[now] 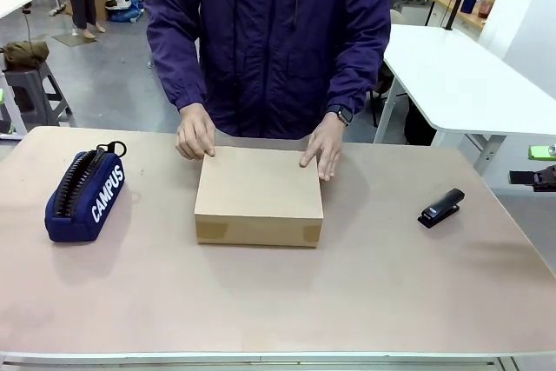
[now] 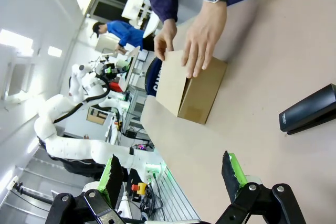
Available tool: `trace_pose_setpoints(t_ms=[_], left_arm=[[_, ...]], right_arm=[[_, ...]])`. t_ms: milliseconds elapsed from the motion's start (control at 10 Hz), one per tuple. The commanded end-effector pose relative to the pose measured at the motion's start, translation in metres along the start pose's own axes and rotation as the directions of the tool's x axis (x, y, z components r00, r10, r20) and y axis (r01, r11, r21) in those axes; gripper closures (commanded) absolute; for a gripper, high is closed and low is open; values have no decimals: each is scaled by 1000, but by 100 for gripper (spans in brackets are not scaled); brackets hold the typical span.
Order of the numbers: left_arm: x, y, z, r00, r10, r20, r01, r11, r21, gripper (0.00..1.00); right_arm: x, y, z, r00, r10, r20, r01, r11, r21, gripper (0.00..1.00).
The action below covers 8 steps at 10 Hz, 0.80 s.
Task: Pack the item into the box.
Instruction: Close the Mailer Box.
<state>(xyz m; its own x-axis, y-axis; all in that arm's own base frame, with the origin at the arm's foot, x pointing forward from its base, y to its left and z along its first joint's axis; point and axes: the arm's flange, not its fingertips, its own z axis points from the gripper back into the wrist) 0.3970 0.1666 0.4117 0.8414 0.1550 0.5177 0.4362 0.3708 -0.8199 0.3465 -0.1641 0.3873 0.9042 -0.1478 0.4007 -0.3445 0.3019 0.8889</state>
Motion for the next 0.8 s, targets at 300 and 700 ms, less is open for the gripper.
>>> trace_pose_setpoints(t_ms=[300,700], left_arm=[[-1,-4,0,1000,0,-11,0,1000,13,0],[-1,-4,0,1000,0,-11,0,1000,13,0]], right_arm=[[-2,2,0,1000,-1,7,1,1000,9,0],[-2,2,0,1000,-1,7,1,1000,9,0]])
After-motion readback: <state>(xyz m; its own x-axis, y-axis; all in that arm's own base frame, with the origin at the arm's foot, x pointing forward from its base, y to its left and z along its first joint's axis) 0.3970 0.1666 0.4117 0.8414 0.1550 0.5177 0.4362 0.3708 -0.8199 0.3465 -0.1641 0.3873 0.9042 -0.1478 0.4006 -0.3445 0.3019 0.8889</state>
